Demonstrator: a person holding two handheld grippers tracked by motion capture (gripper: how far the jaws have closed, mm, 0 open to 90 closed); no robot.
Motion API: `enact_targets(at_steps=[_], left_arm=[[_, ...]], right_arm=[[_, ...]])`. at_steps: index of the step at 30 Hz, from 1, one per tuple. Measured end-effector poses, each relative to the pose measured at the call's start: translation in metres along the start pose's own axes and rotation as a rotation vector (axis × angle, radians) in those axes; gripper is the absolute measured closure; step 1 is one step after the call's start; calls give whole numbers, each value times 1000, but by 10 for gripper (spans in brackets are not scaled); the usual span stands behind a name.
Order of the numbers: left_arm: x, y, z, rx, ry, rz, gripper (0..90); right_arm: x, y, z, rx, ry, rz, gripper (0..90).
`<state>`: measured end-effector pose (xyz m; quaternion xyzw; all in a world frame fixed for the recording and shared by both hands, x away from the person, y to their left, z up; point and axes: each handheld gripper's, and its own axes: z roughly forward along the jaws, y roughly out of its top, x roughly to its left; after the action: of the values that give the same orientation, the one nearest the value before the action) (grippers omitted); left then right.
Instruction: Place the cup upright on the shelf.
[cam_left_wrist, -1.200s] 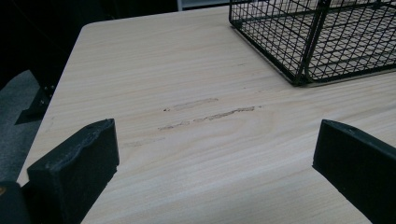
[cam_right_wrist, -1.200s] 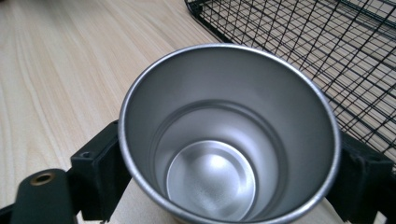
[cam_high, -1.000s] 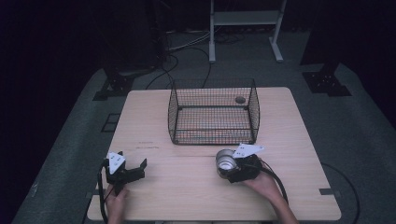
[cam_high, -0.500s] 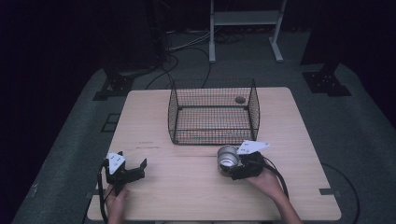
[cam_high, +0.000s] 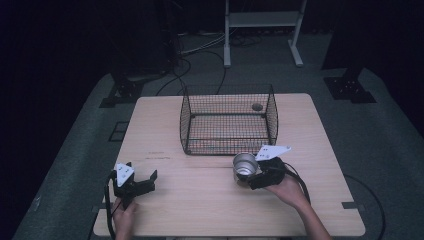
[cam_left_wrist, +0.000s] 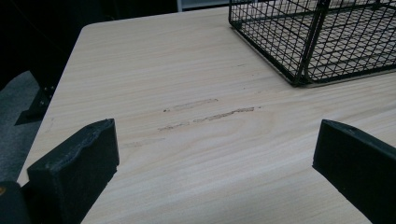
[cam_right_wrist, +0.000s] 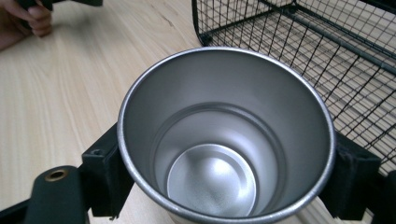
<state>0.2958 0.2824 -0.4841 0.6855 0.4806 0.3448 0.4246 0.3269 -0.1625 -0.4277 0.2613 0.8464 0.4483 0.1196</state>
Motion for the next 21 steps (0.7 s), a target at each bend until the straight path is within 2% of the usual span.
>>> enact_targets(at_steps=[5,21], left_arm=[[0,0,0,1,1,-1,0],[0,0,0,-2,1,-4,0]], right_arm=[[-3,9,-6,-14,17,-2,179],[-8,41,-15,-35,49,-60,179]])
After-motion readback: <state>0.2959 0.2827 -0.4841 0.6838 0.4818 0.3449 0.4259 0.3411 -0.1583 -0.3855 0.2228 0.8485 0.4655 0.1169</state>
